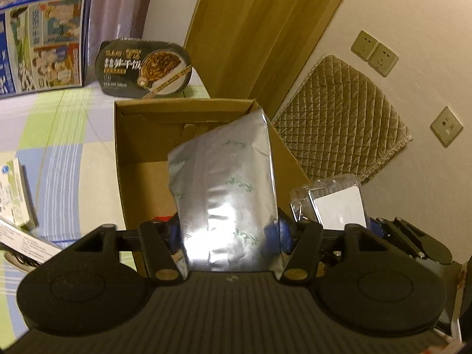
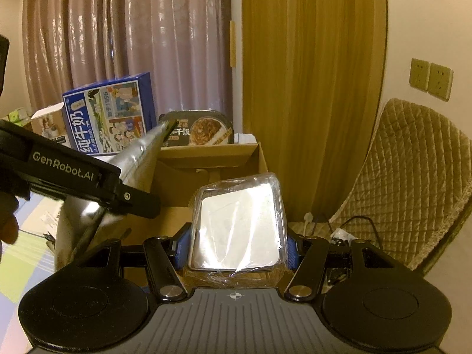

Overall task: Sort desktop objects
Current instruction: 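Release the foil bag from the left gripper while the right gripper drops the tray into the box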

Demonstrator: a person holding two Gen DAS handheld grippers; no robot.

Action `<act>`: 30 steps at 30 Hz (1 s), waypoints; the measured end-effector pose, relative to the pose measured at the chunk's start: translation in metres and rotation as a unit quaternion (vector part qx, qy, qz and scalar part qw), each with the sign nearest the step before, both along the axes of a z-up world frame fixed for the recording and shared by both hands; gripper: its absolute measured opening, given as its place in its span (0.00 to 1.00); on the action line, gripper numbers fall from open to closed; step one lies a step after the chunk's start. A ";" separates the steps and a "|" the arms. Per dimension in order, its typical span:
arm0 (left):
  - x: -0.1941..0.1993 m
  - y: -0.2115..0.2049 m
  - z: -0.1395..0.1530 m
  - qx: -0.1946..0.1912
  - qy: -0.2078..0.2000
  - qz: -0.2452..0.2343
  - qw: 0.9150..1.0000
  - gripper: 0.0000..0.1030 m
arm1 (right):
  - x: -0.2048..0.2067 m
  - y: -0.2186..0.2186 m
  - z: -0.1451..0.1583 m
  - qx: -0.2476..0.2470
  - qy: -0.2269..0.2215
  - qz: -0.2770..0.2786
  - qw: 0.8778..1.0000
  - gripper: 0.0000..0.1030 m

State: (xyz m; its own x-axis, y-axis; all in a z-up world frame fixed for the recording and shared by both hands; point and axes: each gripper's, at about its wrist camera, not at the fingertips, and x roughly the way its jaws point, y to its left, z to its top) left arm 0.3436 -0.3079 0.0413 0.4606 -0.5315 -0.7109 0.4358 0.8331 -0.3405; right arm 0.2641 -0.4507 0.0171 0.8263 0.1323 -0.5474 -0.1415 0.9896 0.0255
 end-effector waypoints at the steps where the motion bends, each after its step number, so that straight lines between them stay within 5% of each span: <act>1: 0.000 0.002 -0.001 0.000 -0.001 0.005 1.000 0.68 | 0.001 0.000 -0.001 0.000 0.002 0.000 1.000 0.56; 15: -0.018 0.047 0.024 -0.014 -0.049 0.045 0.998 0.70 | 0.006 0.010 -0.001 0.022 0.009 0.016 1.000 0.56; 30: -0.062 0.099 0.027 0.014 -0.074 0.069 0.995 0.73 | -0.033 0.015 0.016 0.031 0.001 -0.003 1.000 0.70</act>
State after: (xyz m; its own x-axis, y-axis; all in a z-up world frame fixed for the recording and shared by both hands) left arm 0.2814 -0.2089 0.0684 0.6288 -0.4373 -0.6430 0.3601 0.8966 -0.2576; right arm 0.2307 -0.4355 0.0328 0.8268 0.1604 -0.5392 -0.1347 0.9871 0.0869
